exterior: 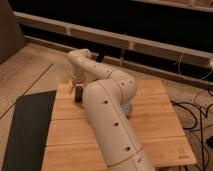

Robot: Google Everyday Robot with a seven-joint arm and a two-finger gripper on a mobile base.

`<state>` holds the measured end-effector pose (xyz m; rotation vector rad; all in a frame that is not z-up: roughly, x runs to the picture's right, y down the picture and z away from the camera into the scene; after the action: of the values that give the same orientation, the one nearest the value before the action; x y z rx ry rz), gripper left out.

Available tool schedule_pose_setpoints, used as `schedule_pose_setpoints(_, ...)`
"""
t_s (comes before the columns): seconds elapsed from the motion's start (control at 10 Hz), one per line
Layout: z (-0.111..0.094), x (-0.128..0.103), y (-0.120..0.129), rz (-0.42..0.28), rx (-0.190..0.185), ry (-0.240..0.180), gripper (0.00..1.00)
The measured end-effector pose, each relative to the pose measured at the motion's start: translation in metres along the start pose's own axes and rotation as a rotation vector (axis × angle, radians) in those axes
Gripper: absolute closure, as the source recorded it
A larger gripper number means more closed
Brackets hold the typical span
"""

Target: Place the eraser in the ceramic cup

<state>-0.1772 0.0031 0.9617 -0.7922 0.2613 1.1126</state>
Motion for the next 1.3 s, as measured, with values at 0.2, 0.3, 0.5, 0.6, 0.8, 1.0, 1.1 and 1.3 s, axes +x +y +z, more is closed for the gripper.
schedule_pose_setpoints(0.2,-0.001,-0.004,-0.005,-0.006,0.031,-0.005,0.35)
schedule_pose_setpoints(0.3,0.0,-0.003,-0.006,-0.005,0.031,-0.004,0.35)
schedule_pose_setpoints(0.5,0.0,-0.003,-0.006,-0.006,0.033,-0.004,0.35)
schedule_pose_setpoints(0.6,-0.001,-0.005,-0.007,-0.009,0.038,-0.011,0.35)
schedule_pose_setpoints(0.8,-0.007,-0.021,-0.008,-0.046,0.064,-0.091,0.35)
schedule_pose_setpoints(1.0,-0.015,-0.042,-0.003,-0.113,0.088,-0.211,0.35)
schedule_pose_setpoints(1.1,-0.017,-0.047,0.001,-0.147,0.095,-0.264,0.35)
schedule_pose_setpoints(1.3,-0.012,-0.041,0.006,-0.175,0.09,-0.297,0.35)
